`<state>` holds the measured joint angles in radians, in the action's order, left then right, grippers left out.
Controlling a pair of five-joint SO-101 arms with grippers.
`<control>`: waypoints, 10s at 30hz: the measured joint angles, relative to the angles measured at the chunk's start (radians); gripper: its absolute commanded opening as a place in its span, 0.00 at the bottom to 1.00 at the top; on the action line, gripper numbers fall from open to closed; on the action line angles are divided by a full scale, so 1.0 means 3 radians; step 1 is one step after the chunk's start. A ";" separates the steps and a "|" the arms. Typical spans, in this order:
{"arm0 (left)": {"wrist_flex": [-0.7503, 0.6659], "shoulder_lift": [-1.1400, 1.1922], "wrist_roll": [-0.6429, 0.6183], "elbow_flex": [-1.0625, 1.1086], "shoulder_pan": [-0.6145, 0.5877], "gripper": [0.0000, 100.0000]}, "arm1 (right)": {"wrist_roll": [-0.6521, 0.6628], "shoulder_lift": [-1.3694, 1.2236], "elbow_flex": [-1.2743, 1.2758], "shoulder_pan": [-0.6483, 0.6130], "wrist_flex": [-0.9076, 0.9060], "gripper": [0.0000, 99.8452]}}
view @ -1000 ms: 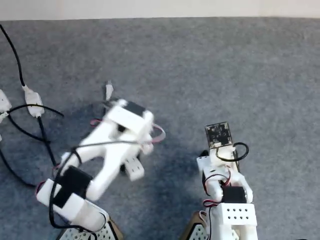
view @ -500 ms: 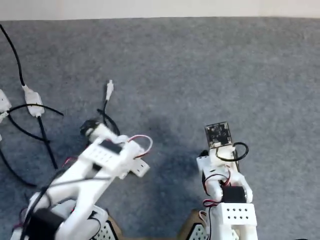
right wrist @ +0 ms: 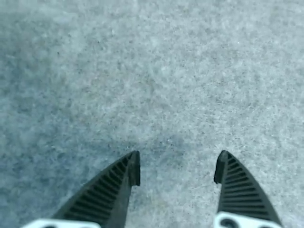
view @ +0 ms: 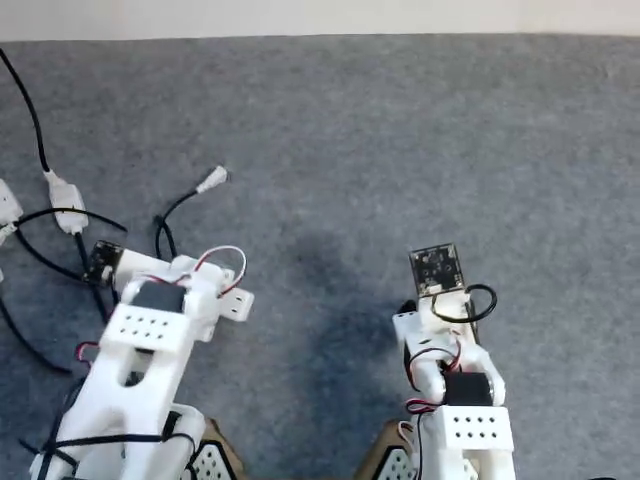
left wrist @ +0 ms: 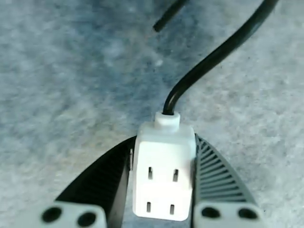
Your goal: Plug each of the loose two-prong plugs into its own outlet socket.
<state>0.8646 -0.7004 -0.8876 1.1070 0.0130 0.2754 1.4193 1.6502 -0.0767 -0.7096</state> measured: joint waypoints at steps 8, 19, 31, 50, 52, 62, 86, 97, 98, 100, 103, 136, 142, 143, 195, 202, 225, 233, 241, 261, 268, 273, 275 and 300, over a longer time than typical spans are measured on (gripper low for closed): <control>0.0123 0.1054 0.0077 -0.0394 0.0000 0.00 | 0.0000 0.0000 0.0000 0.0000 0.0000 0.25; 0.0118 0.1611 0.0481 -0.0481 0.0317 0.00 | 0.0000 0.0000 0.0000 0.0000 0.0000 0.25; 0.1146 0.1944 0.0670 -0.0946 0.0650 0.00 | 0.0000 0.0000 0.0000 0.0000 0.0000 0.25; 0.1263 0.1964 0.0511 -0.1227 0.0486 0.00 | 0.0000 0.0000 0.0000 0.0000 0.0000 0.25; 0.1263 0.1954 0.0511 -0.1227 0.0486 0.02 | 0.0000 0.0000 0.0000 0.0000 0.0000 0.25; 0.0936 0.1949 0.0506 -0.1227 0.0363 0.42 | 0.0000 0.0000 0.0000 0.0000 0.0000 0.25; 0.1059 0.1949 0.0511 -0.1325 0.0348 0.41 | 0.0000 0.0000 0.0000 0.0000 0.0000 0.25; 0.1401 0.1800 0.0803 -0.1504 -0.0010 0.41 | 0.0000 0.0000 0.0000 0.0000 0.0000 0.25; 0.1468 0.1724 0.0864 -0.1550 -0.0113 0.41 | 0.0000 0.0000 0.0000 0.0000 0.0000 0.25; 0.1611 0.1524 0.0992 -0.1652 -0.0317 0.41 | 0.0000 0.0000 0.0000 0.0000 0.0000 0.25; 0.1770 0.1146 0.1314 -0.1729 -0.0532 0.41 | 0.0000 0.0000 0.0000 0.0000 0.0000 0.25; 0.2997 0.5437 0.5253 -0.7621 -0.0818 0.29 | 0.0000 0.0000 0.0000 -0.0010 -0.0010 0.25; 0.3018 0.6076 0.5391 -0.8280 -0.0634 0.29 | 0.0000 0.0000 0.0000 -0.0010 -0.0010 0.25; 0.3018 0.6163 0.5391 -0.8367 -0.0619 0.29 | 0.0000 0.0000 0.0000 -0.0010 -0.0010 0.25; 0.2977 0.3028 0.5411 -0.4634 -0.0220 0.00 | 0.0077 0.0000 0.0000 -0.0020 -0.0010 0.25; 0.2977 0.2798 0.5002 -0.4378 0.0532 0.00 | 0.0077 0.0000 0.0000 -0.0020 -0.0010 0.25; 0.2598 0.4317 0.3560 -0.5871 0.1979 0.32 | -0.0210 0.0000 -0.0010 0.0419 -0.0010 0.25; 0.2941 0.4322 0.3248 -0.6501 0.1713 0.25 | -0.0210 0.0000 -0.0010 0.0358 -0.0010 0.25; 0.2966 0.3728 0.2787 -0.6408 0.0245 0.23 | -0.0159 -0.0026 -0.0281 0.0133 -0.0517 0.25; 0.0962 0.0194 0.3273 -0.0573 -0.1427 0.23 | -0.1350 -0.2782 -0.2394 -0.1586 -0.0394 0.25; 0.0210 -0.0690 0.3509 0.0588 -0.1642 0.23 | -0.1862 -0.3237 -0.2399 -0.1606 0.0056 0.17; 0.0164 -0.0716 0.3539 0.0629 -0.1591 0.23 | -0.1903 -0.3744 -0.2424 -0.1611 0.0384 0.11; 0.0153 -0.0711 0.3539 0.0629 -0.1580 0.23 | -0.1903 -0.3989 -0.2475 -0.1611 0.0455 0.11; 0.0026 -0.0711 0.3539 0.0716 -0.1565 0.23 | -0.1785 -0.4266 -0.3074 -0.1089 0.0097 0.11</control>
<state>0.8723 -0.9137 0.1741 1.3218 -0.4565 -0.2601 0.1396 0.7281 -0.4035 -0.6805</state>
